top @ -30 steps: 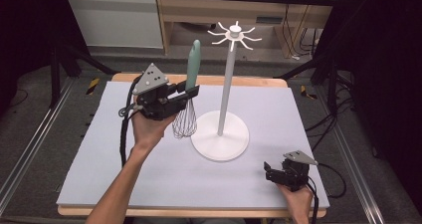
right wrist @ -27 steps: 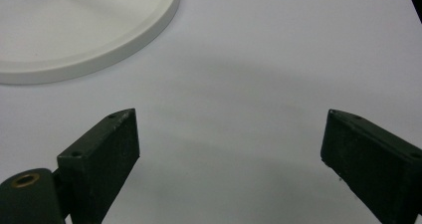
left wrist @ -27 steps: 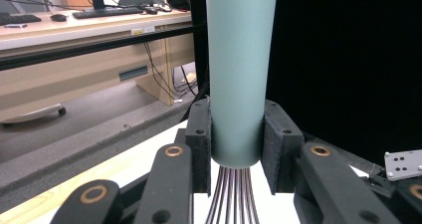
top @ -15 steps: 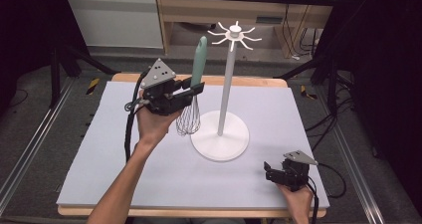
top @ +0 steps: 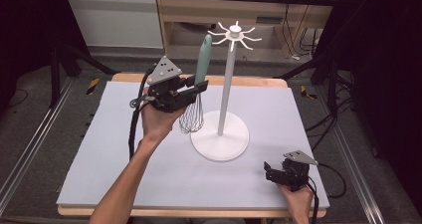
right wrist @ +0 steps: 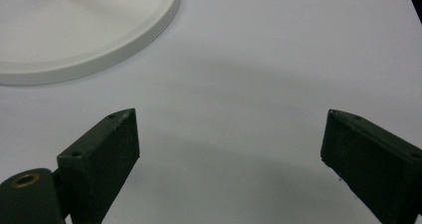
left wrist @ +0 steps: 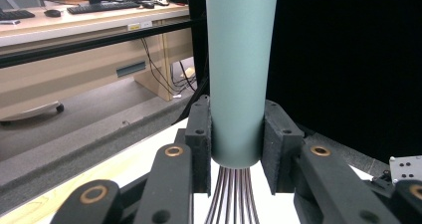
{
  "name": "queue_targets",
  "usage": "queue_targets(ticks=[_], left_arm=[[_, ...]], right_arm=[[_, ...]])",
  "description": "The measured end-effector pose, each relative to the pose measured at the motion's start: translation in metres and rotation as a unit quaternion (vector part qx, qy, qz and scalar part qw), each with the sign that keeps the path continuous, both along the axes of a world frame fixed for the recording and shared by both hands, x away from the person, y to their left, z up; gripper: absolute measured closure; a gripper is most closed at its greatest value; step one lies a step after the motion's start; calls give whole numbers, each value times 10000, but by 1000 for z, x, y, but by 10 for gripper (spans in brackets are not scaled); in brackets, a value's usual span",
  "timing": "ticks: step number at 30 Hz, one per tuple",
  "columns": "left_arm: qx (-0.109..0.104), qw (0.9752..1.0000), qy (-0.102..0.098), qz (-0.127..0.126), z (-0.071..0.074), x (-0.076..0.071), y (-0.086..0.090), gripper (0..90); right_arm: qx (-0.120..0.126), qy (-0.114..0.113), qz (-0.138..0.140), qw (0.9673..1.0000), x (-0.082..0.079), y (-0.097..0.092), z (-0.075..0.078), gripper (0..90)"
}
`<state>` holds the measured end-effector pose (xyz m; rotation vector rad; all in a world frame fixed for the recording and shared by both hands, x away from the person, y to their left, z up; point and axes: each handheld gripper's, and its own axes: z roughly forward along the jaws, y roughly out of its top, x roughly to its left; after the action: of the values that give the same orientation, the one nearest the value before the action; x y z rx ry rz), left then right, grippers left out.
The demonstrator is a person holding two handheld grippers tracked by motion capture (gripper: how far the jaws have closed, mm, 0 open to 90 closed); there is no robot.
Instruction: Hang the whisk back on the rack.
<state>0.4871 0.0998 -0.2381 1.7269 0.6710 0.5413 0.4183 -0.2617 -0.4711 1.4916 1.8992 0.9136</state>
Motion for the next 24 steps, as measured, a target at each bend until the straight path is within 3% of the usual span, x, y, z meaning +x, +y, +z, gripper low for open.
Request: queue_targets(ticks=[24], left_arm=[[128,9999,8,-4,1,5,-12,684]], right_arm=[[0,-4,14,10000,0,0,0,89]])
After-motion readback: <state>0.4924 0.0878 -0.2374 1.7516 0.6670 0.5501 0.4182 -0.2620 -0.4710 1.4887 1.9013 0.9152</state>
